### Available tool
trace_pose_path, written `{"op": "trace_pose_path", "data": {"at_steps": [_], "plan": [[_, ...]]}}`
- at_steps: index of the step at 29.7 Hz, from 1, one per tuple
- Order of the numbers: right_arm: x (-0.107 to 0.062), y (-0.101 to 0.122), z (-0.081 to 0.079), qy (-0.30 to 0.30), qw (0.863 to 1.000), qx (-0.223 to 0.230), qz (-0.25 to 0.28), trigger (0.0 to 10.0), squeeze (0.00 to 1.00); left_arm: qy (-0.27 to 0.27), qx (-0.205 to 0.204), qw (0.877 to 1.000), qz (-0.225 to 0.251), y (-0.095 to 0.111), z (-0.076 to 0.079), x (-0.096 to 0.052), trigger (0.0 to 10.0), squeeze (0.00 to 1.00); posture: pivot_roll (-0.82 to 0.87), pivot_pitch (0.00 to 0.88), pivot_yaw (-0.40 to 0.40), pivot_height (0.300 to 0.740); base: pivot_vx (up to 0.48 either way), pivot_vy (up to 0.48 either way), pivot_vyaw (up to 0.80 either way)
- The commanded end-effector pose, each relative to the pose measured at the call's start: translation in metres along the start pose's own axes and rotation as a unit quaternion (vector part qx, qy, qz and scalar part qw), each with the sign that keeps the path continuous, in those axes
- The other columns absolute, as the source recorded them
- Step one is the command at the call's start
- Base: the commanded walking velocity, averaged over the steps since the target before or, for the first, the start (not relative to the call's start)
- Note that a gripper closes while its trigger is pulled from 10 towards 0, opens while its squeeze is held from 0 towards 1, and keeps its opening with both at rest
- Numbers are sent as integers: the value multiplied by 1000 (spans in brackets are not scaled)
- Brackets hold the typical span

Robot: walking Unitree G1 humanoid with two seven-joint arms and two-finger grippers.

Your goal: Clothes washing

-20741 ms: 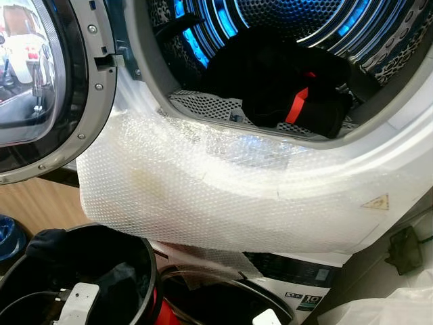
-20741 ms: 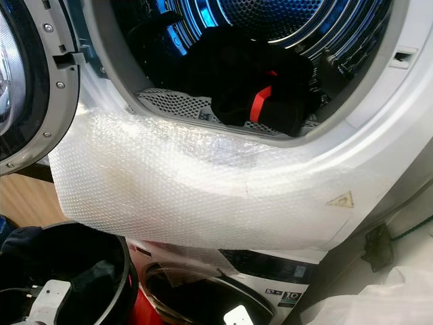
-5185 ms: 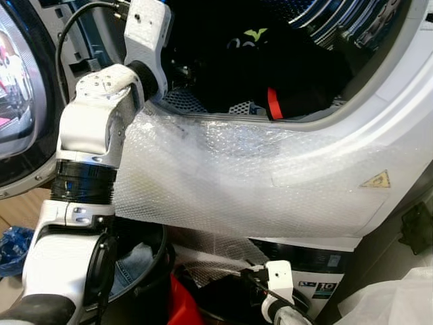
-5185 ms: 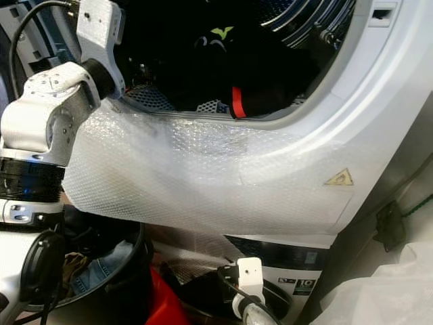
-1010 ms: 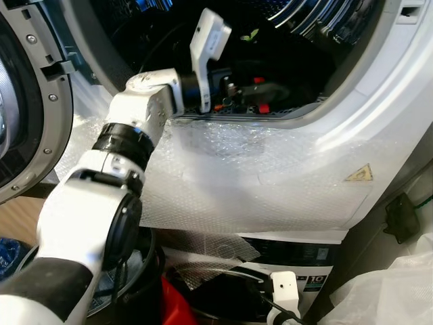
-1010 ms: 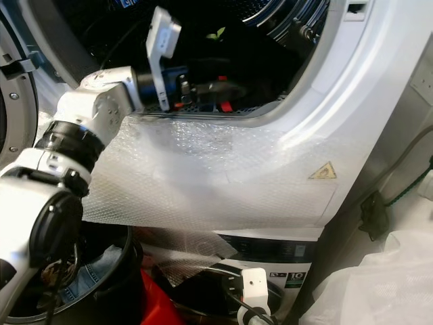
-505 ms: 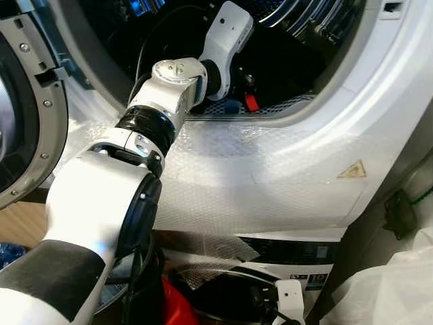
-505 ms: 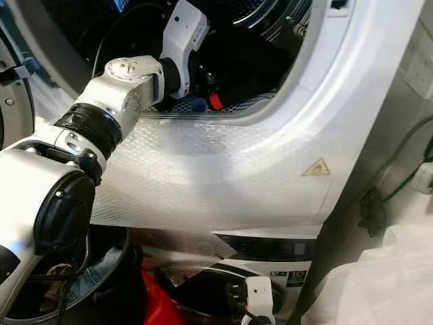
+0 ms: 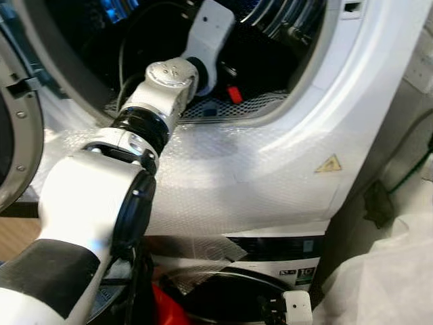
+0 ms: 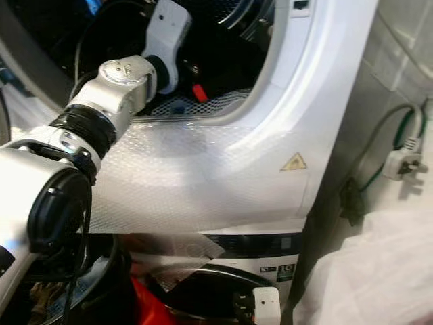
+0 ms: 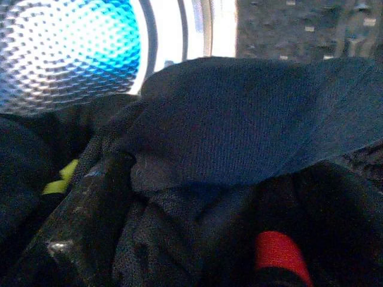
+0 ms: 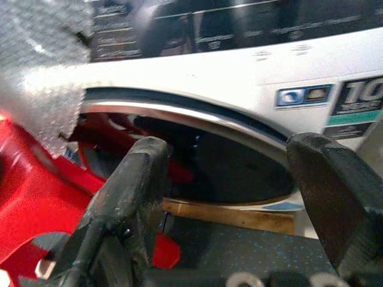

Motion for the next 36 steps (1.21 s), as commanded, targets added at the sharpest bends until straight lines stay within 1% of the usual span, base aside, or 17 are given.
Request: {"op": "trace_pose_path", "data": {"at_steps": [1,4,5,7,13,15,17,18,19,20,22,23,24,28,31,32,36], "plan": [[-1,-1,-3,1,1000,6,4,10000,0,36,-1,999,-34,-20,-19,-7,10000,0,-311,0,145,740,0,0,0],[-1,0,-3,1,1000,6,5,10000,0,72,0,996,-52,-29,-34,-13,10000,0,-313,0,137,740,0,0,0],[-1,0,-4,4,1000,2,5,10000,0,96,11,993,-70,-38,-46,-18,10000,0,-313,0,137,740,0,0,0],[-1,0,-4,5,1000,2,5,10000,0,104,11,991,-78,-42,-49,-20,10000,0,-313,0,136,740,0,0,0],[0,2,-1,2,1000,1,3,10000,0,148,15,983,-111,-58,-68,-31,10000,0,-299,0,124,740,0,0,0],[1,3,-1,3,1000,0,4,10000,0,144,11,983,-109,-57,-68,-31,10000,0,-291,0,119,740,0,0,0],[2,5,-2,4,1000,-1,3,10000,0,119,4,989,-93,-51,-61,-27,10000,0,-278,0,116,740,0,0,0],[3,5,-2,5,1000,-2,3,10000,0,92,-2,993,-75,-44,-53,-23,10000,0,-269,0,112,740,0,0,0],[3,5,-2,5,1000,-2,3,10000,0,92,-2,993,-75,-44,-53,-23,10000,0,-269,0,112,740,0,0,0],[4,6,-3,7,1000,-3,2,10000,0,77,4,995,-66,-39,-48,-20,10000,0,-255,0,107,740,0,0,0],[4,6,-4,8,1000,-4,1,10000,0,71,10,995,-63,-38,-45,-19,10000,0,-255,0,107,740,0,0,0],[6,8,-6,13,1000,-6,0,10000,0,59,26,996,-64,-38,-41,-18,10000,0,-246,0,104,740,0,0,0],[7,9,-7,15,1000,-6,1,10000,0,59,31,995,-69,-41,-41,-19,10000,0,-246,0,104,740,0,0,0],[8,10,-9,18,1000,-9,0,10000,0,62,21,996,-65,-41,-43,-20,10000,0,-252,0,110,740,0,0,0],[8,9,-9,21,1000,-13,-2,10000,0,98,17,993,-65,-42,-55,-23,10000,0,-252,0,106,740,0,0,0],[7,8,-9,21,1000,-16,-5,10000,0,124,7,990,-62,-42,-62,-26,10000,0,-253,0,105,740,0,0,0],[7,6,-12,22,1000,-15,-6,10000,0,130,-16,991,-40,-34,-66,-26,10000,0,-255,0,111,740,0,0,0]]}}
Point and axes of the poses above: a point about 5 cm out from each wrist's last joint towards the gripper, its own x axis pointing out of the wrist towards the gripper, its own y axis along the axis of the wrist's last joint, z = x × y, the point moved 5 cm from there along x, pointing out of the wrist towards the gripper, and after that the axes turned 11 degrees about x, right-handed, at the moved point
